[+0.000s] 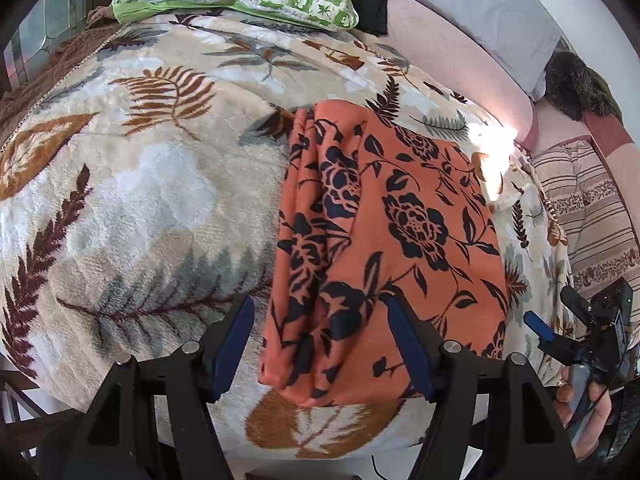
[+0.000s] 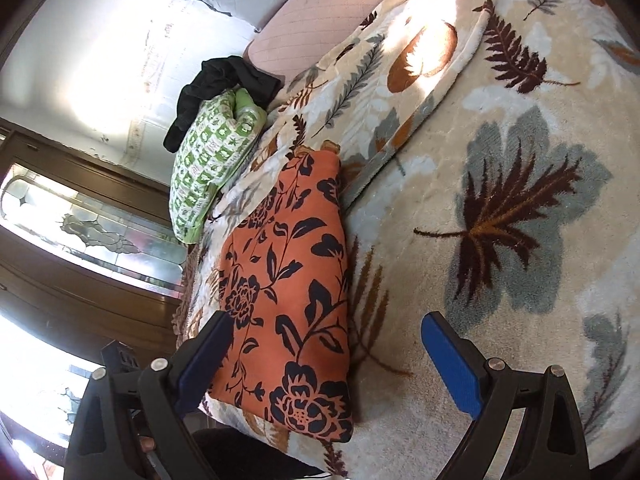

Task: Fold small clothes

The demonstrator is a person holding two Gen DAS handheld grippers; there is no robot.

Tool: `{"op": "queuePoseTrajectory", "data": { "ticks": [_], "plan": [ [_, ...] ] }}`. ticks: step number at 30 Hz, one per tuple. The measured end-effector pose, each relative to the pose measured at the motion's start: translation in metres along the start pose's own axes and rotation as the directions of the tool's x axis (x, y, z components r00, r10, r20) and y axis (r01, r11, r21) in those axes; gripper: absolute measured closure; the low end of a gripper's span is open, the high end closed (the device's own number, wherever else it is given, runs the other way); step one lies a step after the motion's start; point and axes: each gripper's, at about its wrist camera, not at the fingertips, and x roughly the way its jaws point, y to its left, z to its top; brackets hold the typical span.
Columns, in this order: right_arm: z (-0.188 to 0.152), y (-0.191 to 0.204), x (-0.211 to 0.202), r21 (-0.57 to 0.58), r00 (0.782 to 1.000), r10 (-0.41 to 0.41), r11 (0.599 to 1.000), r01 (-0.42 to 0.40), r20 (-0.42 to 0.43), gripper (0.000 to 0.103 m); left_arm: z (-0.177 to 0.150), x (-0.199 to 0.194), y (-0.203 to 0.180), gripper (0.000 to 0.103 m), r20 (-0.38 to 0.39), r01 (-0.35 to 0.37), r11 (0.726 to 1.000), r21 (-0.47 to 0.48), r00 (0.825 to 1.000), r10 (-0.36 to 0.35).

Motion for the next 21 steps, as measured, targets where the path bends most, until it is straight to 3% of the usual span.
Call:
{"op": "queuePoseTrajectory", "data": {
  "ticks": [9, 11, 16, 20, 21],
  "plan": [
    [-0.004, 0.000, 0.027, 0.023, 0.993, 0.065, 0.998, -0.064, -0.094, 0.006, -0.008, 0.014, 0.004, 0.033, -0.041, 0.015, 1.000, -0.025, 0.999, -0.016],
    [-0.004, 0.004, 0.039, 0.016, 0.990, 0.059, 0.998, -0.057, -0.131, 0.006, -0.005, 0.013, 0.005, 0.033, -0.018, 0.008, 1.000, -0.030, 1.000, -0.009],
    [0.011, 0.014, 0.059, -0.002, 0.987, 0.059, 0.998, -0.060, -0.149, 0.006, 0.025, 0.016, -0.005, 0.033, 0.013, 0.052, 0.998, 0.019, 0.999, -0.052],
    [0.024, 0.017, 0.079, -0.016, 0.983, 0.043, 0.999, -0.047, -0.178, 0.006, 0.054, 0.041, -0.001, 0.032, -0.003, 0.113, 0.994, -0.003, 0.994, -0.113],
    [0.026, 0.018, 0.084, -0.022, 0.983, 0.042, 0.999, -0.046, -0.180, 0.006, 0.057, 0.048, 0.004, 0.031, -0.012, 0.099, 0.995, -0.022, 0.995, -0.099]
  ]
}}
